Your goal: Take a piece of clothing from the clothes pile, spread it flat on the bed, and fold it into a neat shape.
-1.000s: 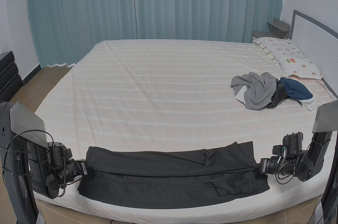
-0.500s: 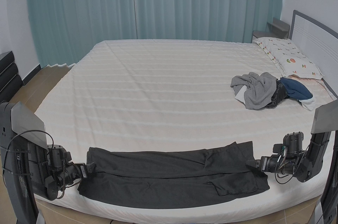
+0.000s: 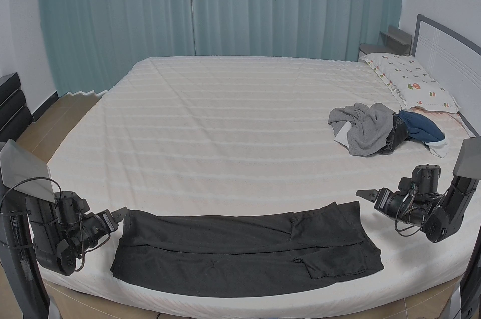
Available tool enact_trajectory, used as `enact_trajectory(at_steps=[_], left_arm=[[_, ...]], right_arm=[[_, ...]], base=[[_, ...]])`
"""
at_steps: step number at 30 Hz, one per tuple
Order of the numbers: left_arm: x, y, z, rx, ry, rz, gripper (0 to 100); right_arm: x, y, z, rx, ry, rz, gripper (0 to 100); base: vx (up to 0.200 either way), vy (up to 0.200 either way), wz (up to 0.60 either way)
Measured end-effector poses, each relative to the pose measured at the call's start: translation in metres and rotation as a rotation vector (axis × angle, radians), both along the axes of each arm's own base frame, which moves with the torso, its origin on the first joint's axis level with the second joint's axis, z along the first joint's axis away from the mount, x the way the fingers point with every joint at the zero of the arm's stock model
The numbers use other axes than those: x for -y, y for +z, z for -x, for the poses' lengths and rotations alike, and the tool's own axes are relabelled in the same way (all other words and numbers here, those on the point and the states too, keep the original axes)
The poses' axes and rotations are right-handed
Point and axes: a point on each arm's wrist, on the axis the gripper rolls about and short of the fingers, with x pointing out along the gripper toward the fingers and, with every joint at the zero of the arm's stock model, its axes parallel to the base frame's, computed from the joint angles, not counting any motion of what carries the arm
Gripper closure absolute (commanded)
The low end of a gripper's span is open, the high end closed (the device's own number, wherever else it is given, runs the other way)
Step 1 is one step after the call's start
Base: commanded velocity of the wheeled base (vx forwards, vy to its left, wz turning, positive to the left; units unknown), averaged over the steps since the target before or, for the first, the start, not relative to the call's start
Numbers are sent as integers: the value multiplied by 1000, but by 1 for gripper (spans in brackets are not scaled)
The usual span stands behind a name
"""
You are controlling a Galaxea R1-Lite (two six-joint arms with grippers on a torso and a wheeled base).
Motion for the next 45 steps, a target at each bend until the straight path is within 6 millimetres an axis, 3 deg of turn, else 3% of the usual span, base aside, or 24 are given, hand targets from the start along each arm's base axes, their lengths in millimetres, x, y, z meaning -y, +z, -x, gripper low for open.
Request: enact_trajectory(at_steps=[5, 14, 32, 33, 45], left_arm=[[4, 2, -21, 10, 10, 72, 0], [17, -4, -49, -164, 44, 244, 0], [21, -3, -56, -199, 22, 290, 0], [21, -3, -56, -199, 21, 289, 100], [18, -6, -57, -203, 59, 313, 100]], right_arm=[[-3, 2, -17, 4, -20, -102, 0], [-4, -7, -31, -53, -36, -271, 0], [8, -26, -25, -130, -75, -309, 0], [8, -27, -25, -133, -74, -309, 0], [8, -33, -24, -149, -77, -298, 0]], base=[[0, 0, 0], [0, 0, 0], [0, 0, 0], [0, 0, 0], [0, 0, 0]])
